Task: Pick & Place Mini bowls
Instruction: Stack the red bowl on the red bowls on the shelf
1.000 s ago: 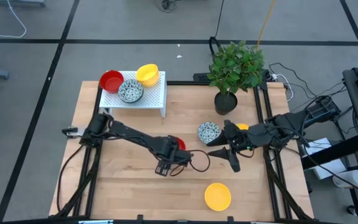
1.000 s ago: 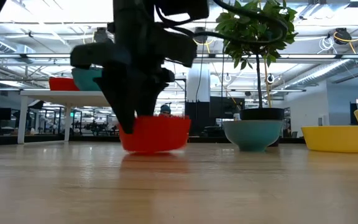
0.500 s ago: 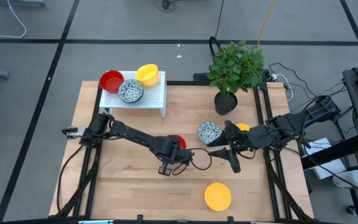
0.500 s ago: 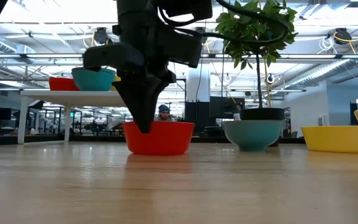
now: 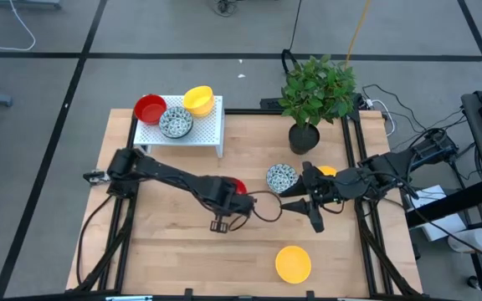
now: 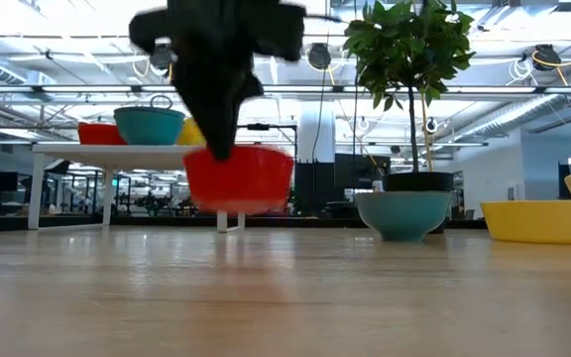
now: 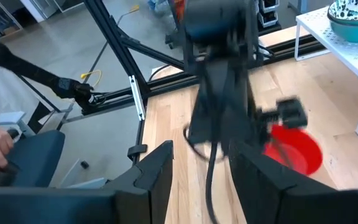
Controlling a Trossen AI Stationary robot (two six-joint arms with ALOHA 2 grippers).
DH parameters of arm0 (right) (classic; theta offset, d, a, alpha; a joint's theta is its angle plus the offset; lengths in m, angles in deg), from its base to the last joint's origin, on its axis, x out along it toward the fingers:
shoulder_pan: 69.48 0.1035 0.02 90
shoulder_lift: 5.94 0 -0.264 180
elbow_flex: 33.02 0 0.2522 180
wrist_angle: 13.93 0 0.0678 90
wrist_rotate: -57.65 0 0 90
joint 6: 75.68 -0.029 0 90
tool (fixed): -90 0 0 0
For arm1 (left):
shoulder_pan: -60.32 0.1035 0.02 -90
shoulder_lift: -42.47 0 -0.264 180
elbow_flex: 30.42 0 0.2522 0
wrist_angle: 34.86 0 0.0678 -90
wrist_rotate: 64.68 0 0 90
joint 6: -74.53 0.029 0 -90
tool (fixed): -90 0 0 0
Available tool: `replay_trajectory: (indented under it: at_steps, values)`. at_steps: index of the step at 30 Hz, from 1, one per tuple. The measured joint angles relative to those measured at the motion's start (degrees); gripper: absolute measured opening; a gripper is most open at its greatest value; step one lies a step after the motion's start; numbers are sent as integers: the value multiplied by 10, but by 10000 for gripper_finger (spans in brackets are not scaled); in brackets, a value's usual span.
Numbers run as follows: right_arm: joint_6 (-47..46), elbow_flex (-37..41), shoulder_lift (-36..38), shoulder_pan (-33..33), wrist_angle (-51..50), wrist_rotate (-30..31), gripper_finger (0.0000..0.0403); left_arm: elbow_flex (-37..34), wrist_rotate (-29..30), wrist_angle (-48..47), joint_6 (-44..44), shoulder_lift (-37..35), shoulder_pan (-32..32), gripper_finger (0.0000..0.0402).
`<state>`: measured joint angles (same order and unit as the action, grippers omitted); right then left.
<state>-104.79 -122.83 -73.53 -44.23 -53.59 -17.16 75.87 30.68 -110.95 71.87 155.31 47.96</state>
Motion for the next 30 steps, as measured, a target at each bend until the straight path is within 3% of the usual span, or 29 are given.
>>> replay_trajectory:
  at_steps: [8,17,23,30]
  values:
    - [69,0,0,0,8,-2,143,0,50,10,-50,-128,19,5]
    - [200,0,16,-6,9,-2,143,0,221,6,-135,-276,56,6]
    - [197,0,56,-32,12,0,143,0,300,-42,-188,-330,130,17]
    - [214,0,90,-47,1,0,144,0,311,-171,-266,-341,274,10]
